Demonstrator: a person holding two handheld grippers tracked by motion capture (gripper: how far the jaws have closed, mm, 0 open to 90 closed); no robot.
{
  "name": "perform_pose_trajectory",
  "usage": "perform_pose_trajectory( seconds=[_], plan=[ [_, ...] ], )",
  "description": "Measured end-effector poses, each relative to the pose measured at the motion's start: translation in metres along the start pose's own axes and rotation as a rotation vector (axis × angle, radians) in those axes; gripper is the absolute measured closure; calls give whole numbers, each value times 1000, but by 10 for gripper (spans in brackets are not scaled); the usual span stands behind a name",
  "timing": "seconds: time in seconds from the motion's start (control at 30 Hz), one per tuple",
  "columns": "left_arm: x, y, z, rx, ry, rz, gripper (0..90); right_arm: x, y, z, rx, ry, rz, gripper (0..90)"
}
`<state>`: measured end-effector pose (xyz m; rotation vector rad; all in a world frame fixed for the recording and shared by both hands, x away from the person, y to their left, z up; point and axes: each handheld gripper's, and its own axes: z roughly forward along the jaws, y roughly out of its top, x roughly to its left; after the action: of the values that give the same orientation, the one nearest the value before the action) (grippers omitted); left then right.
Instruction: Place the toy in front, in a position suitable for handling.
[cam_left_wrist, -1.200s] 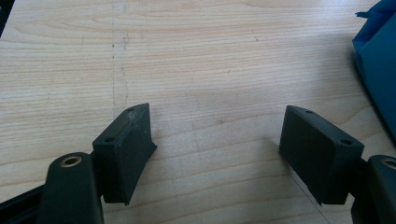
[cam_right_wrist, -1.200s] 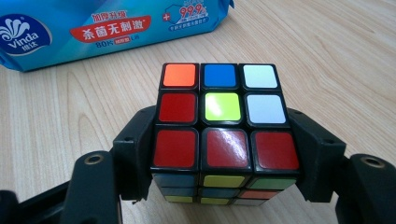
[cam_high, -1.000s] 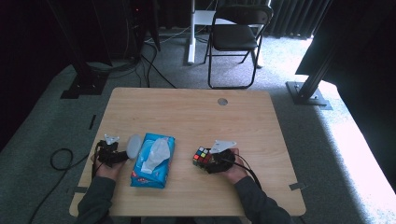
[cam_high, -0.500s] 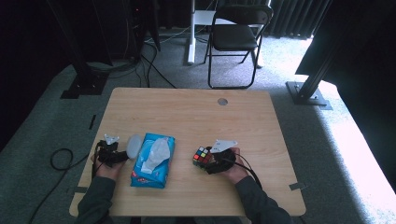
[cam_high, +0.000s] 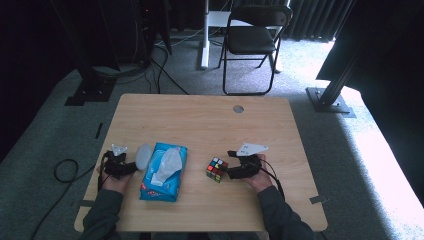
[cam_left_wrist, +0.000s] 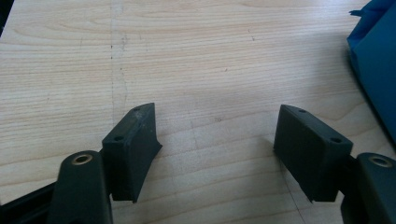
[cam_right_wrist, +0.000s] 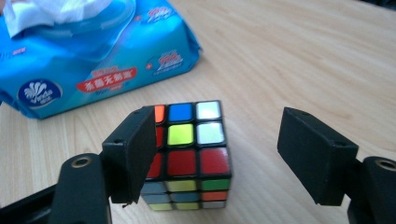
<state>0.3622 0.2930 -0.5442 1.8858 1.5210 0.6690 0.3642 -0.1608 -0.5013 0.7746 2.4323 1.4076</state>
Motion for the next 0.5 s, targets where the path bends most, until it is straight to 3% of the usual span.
perform_pose_trajectory(
  seconds=[0.13, 0.37, 0.5],
  plan=[
    [0, 0, -1, 0, -3, 3, 332, -7, 0, -7, -24, -21, 20, 320],
    [-1, 0, -2, 1, -22, 13, 353, -22, -9, -11, -22, -64, 84, 384],
    [-2, 0, -2, 2, -24, 12, 366, -29, -15, -10, -4, -103, 97, 395]
  ],
)
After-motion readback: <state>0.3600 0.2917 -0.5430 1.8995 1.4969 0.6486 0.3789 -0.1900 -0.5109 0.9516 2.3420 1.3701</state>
